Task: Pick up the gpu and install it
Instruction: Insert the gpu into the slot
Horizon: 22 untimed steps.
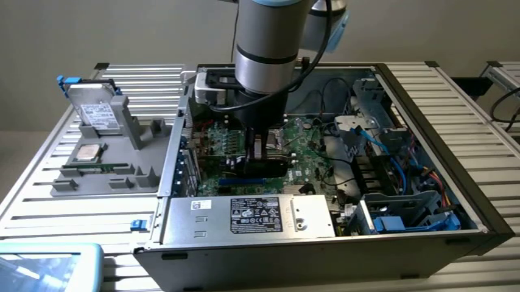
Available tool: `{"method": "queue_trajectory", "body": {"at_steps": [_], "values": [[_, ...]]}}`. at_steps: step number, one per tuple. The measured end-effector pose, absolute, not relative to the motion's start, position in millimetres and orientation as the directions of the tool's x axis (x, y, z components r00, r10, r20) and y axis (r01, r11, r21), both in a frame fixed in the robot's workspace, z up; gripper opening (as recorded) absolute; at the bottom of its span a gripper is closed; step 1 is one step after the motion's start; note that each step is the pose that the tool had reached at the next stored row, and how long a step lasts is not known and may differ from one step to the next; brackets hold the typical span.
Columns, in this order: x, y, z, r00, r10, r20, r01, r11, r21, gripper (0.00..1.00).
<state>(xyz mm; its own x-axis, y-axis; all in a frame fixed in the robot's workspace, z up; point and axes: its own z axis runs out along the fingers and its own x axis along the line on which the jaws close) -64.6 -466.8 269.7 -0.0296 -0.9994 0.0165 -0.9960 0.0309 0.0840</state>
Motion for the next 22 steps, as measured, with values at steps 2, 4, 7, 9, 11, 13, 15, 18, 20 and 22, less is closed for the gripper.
{"method": "queue_trajectory", "body": {"at_steps": [2,4,7,9,11,13,15,18,20,22], "values": [[-65.1,-466.7,269.7,-0.03,-0.999,0.016,-0.996,0.031,0.084,0.28],[-65.2,-466.7,269.7,-0.029,-0.999,0.016,-0.996,0.031,0.084,0.28],[-66.5,-466.3,269.5,-0.03,-0.999,0.016,-0.996,0.031,0.084,0.28],[-66.8,-466.0,269.6,-0.03,-0.999,0.017,-0.996,0.031,0.083,0.28],[-67.1,-465.9,269.6,-0.03,-0.999,0.017,-0.996,0.031,0.083,0.28],[-67.4,-465.9,269.6,-0.03,-0.999,0.017,-0.996,0.031,0.083,0.28],[-68.7,-465.8,269.5,-0.03,-0.999,0.017,-0.996,0.031,0.081,0.28],[-70.1,-465.5,269.2,-0.03,-0.999,0.017,-0.996,0.031,0.079,0.28],[-70.3,-464.5,269.1,-0.03,-0.999,0.017,-0.997,0.031,0.078,0.28],[-70.8,-463.4,268.8,-0.03,-0.999,0.017,-0.997,0.031,0.077,0.28]]}}
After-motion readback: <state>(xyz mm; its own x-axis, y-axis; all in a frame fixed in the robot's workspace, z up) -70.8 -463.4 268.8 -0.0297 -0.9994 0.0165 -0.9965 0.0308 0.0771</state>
